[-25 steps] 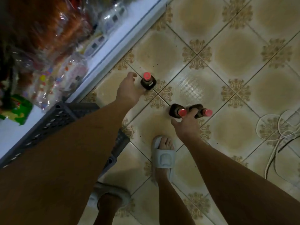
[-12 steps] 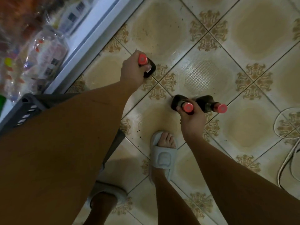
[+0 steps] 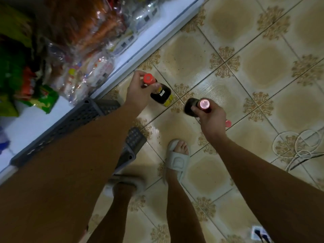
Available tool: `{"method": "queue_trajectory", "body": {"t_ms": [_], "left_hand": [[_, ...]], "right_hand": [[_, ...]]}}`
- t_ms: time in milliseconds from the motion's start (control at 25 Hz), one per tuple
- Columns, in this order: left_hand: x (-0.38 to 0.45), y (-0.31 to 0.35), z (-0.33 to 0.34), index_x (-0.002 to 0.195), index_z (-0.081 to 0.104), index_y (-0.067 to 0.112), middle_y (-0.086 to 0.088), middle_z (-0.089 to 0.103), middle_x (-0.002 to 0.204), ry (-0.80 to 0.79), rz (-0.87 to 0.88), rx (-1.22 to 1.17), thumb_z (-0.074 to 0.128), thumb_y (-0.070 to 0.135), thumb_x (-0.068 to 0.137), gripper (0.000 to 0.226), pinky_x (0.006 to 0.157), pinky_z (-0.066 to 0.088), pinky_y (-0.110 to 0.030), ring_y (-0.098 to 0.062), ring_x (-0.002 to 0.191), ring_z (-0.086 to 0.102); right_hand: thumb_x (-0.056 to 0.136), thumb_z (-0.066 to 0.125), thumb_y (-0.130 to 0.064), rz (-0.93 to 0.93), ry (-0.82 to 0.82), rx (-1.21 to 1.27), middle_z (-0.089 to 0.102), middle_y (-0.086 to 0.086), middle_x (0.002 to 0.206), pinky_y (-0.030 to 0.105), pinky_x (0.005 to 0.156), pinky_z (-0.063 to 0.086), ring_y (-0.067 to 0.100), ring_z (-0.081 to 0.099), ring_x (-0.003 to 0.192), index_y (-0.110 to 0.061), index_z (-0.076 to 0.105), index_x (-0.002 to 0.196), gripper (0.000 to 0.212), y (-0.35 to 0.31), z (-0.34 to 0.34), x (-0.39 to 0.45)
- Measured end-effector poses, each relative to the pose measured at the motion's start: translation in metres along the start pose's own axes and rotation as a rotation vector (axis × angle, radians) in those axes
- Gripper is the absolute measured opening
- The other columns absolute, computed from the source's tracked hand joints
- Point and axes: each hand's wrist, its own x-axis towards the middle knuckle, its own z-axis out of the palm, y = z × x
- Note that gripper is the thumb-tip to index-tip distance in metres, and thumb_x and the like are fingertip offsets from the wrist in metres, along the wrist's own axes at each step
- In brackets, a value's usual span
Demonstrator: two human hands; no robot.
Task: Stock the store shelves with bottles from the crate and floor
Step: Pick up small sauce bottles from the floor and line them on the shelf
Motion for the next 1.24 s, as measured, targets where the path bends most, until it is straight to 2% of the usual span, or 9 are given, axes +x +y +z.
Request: {"method": "queue_trajectory", "body": {"t_ms": [80,200,360,520,640,760,880,1080,1240], "left_hand": [[-0.019,0.024,-0.025,0.102,0.047,0.009,-0.001,0.067,0.091,0.031,0.013,-0.099,0.07,0.008,0.087,0.028,0.077,0.052,-0.017,-0.01,0.085,0.063],[-0.037,0.045,-0.061,0.097,0.055,0.02,0.01,0.07,0.089,0.075,0.043,-0.228,0.068,0.012,0.09,0.016,0.064,0.047,-0.009,0.005,0.076,0.064],[-0.051,0.061,-0.106,0.104,0.062,0.036,0.014,0.067,0.101,0.151,0.095,-0.254,0.065,0.025,0.092,0.017,0.077,0.046,-0.027,-0.001,0.093,0.061],[-0.071,0.084,-0.164,0.107,0.061,0.038,0.013,0.067,0.104,0.121,0.161,-0.247,0.059,0.027,0.095,0.016,0.091,0.05,-0.038,-0.008,0.099,0.061],[-0.097,0.12,-0.206,0.11,0.06,0.034,0.019,0.067,0.092,0.086,0.257,-0.224,0.056,0.022,0.098,0.018,0.083,0.05,-0.027,0.002,0.083,0.061],[-0.129,0.173,-0.245,0.12,0.058,0.02,0.01,0.066,0.095,0.036,0.351,-0.217,0.053,0.015,0.099,0.022,0.081,0.05,-0.025,-0.001,0.083,0.061],[-0.159,0.225,-0.292,0.125,0.055,0.014,-0.003,0.064,0.1,0.019,0.445,-0.17,0.05,0.015,0.101,0.025,0.082,0.052,-0.031,-0.009,0.091,0.061],[-0.164,0.277,-0.359,0.123,0.052,0.024,0.0,0.063,0.102,0.163,0.515,-0.19,0.047,0.024,0.103,0.021,0.061,0.053,-0.016,0.001,0.083,0.062],[-0.135,0.283,-0.4,0.122,0.052,0.022,0.001,0.063,0.104,0.373,0.581,-0.205,0.049,0.022,0.102,0.02,0.079,0.054,-0.023,-0.007,0.097,0.062]], "right_hand": [[0.082,0.076,-0.023,-0.093,-0.085,-0.089,0.061,-0.007,0.096,0.006,0.073,0.04,0.012,0.056,0.092,-0.016,0.067,0.117,0.037,-0.035,-0.006,-0.009],[0.084,0.074,-0.033,-0.195,-0.12,-0.162,0.044,0.001,0.105,0.008,0.08,0.034,0.014,0.047,0.097,-0.013,0.061,0.116,0.039,-0.079,-0.002,-0.018],[0.096,0.057,-0.04,-0.328,-0.151,-0.091,0.055,-0.012,0.086,0.002,0.064,0.039,-0.014,0.053,0.075,-0.018,0.051,0.097,0.023,-0.135,0.017,-0.032],[0.096,0.049,-0.052,-0.492,-0.148,-0.106,0.053,-0.009,0.08,0.014,0.061,0.043,-0.005,0.051,0.066,-0.02,0.047,0.101,0.032,-0.203,0.04,-0.055],[0.096,0.048,-0.054,-0.61,-0.11,-0.045,0.048,-0.014,0.069,0.016,0.054,0.042,-0.002,0.049,0.057,-0.022,0.046,0.096,0.032,-0.264,0.05,-0.082],[0.096,0.048,-0.052,-0.752,-0.054,-0.015,0.047,-0.015,0.065,0.011,0.052,0.036,-0.005,0.046,0.055,-0.022,0.046,0.094,0.03,-0.341,0.051,-0.115],[0.093,0.047,-0.053,-0.889,-0.012,-0.037,0.048,-0.009,0.064,0.027,0.056,0.039,0.002,0.047,0.056,-0.022,0.044,0.085,0.032,-0.419,0.061,-0.145],[0.095,0.048,-0.05,-1.118,-0.101,-0.088,0.05,-0.009,0.067,0.037,0.068,0.043,0.011,0.05,0.064,-0.019,0.047,0.089,0.031,-0.505,0.105,-0.155],[0.094,0.045,-0.055,-1.244,-0.188,-0.158,0.056,-0.006,0.073,0.04,0.071,0.047,0.019,0.057,0.073,-0.015,0.052,0.097,0.041,-0.551,0.151,-0.146]]}}
